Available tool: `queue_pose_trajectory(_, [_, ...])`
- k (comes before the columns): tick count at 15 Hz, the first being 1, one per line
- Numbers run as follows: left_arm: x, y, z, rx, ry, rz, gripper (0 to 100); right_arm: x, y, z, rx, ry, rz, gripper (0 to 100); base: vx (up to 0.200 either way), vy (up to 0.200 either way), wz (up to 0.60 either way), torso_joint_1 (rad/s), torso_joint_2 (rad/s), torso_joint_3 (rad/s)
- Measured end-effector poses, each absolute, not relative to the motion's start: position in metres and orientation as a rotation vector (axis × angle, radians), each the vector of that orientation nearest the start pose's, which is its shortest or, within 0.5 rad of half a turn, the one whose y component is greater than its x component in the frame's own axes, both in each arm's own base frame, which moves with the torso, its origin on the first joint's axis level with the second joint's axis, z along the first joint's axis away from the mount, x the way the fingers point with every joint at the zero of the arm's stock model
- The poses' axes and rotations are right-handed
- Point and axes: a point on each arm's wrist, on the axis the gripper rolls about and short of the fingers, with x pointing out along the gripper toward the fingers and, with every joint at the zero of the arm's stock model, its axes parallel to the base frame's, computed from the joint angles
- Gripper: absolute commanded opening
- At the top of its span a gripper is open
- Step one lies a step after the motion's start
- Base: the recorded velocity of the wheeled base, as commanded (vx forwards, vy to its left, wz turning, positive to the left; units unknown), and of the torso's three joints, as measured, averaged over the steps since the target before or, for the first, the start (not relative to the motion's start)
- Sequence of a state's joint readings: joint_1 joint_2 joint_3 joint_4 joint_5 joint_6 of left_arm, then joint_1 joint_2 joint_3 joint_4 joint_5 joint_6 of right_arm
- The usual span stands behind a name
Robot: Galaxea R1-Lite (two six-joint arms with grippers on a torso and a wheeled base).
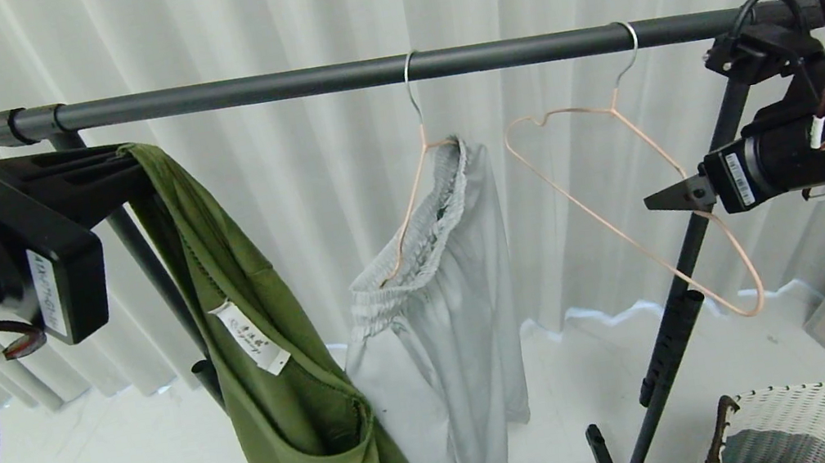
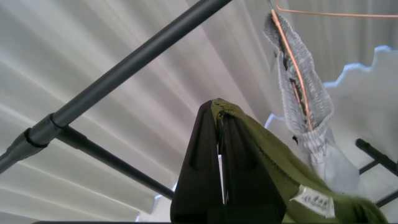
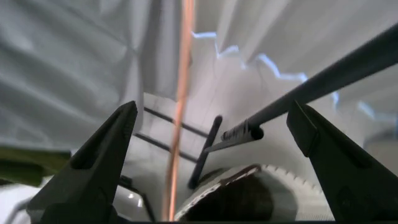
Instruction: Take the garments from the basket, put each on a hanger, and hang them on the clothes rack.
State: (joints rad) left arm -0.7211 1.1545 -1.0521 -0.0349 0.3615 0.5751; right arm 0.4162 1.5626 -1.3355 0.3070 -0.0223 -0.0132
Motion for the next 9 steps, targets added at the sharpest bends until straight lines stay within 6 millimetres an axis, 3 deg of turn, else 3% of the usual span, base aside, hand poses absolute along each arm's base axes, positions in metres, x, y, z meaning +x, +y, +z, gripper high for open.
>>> queue_pose_trajectory(3, [0.127, -0.101, 0.322, 0.609, -0.039, -0.369, 0, 0.259, 0.127, 0.277, -0.036, 0.552, 0.319, 100, 0.000, 0.000, 0.00, 0.000, 0.00, 0.000])
queue_pose_trajectory(7, [0.127, -0.101, 0.322, 0.609, -0.038, -0.369, 0, 0.264, 0.135, 0.271, -0.036, 0.570, 0.315, 100, 0.000, 0.000, 0.00, 0.000, 0.00, 0.000])
queue_pose_trajectory(8, [0.127, -0.101, 0.322, 0.609, -0.038, -0.369, 0, 0.265, 0.135, 0.270, -0.037, 0.573, 0.313, 0, 0.000, 0.000, 0.00, 0.000, 0.00, 0.000])
queue_pose_trajectory(9, [0.127, -0.101, 0.322, 0.609, -0.038, -0.369, 0, 0.265, 0.135, 0.270, -0.039, 0.574, 0.305, 0, 0.000, 0.000, 0.00, 0.000, 0.00, 0.000])
